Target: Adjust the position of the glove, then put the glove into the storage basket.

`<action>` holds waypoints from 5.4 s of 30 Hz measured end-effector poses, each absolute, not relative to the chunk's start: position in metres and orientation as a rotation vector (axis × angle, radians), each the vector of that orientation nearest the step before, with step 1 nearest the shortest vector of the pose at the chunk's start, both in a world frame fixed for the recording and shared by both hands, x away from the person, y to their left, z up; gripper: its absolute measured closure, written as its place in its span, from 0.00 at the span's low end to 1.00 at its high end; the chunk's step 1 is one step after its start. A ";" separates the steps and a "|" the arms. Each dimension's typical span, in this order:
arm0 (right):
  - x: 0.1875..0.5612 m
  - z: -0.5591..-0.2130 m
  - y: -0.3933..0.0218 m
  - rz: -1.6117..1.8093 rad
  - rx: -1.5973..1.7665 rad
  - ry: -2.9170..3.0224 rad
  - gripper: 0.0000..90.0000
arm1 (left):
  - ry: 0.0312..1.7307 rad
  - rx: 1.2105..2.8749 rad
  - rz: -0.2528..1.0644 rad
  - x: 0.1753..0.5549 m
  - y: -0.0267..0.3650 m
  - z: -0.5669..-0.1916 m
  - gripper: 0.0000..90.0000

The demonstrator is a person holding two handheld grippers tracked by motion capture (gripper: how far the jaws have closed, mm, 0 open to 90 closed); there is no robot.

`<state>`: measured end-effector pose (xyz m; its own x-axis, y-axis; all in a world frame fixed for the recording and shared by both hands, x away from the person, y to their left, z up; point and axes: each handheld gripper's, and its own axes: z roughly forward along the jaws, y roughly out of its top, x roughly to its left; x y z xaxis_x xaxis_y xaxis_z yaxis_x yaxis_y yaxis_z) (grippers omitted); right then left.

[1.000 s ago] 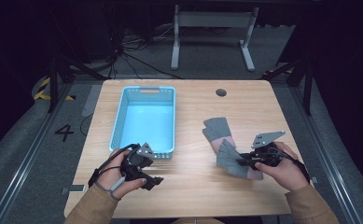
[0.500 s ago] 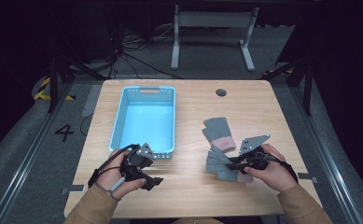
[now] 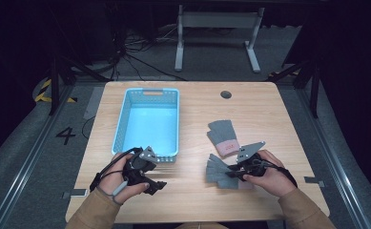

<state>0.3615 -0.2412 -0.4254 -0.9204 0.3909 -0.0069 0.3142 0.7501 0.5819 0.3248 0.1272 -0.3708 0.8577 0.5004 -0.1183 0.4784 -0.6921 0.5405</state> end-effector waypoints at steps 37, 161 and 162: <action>0.358 -0.396 -0.274 1.069 0.825 2.584 1.00 | 0.694 2.462 0.041 0.332 0.122 -0.370 0.34; 0.451 -0.407 -0.249 0.954 1.104 2.539 0.62 | 0.718 2.436 0.053 0.331 0.132 -0.368 0.33; 0.452 -0.407 -0.249 0.952 1.106 2.532 0.60 | 0.720 2.437 0.053 0.331 0.132 -0.368 0.33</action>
<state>0.4520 -0.2488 -0.4068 -0.6928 0.7190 0.0548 0.5771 0.5073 0.6401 0.3311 0.1320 -0.3680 0.8528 0.5075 -0.1236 0.4839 -0.6787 0.5524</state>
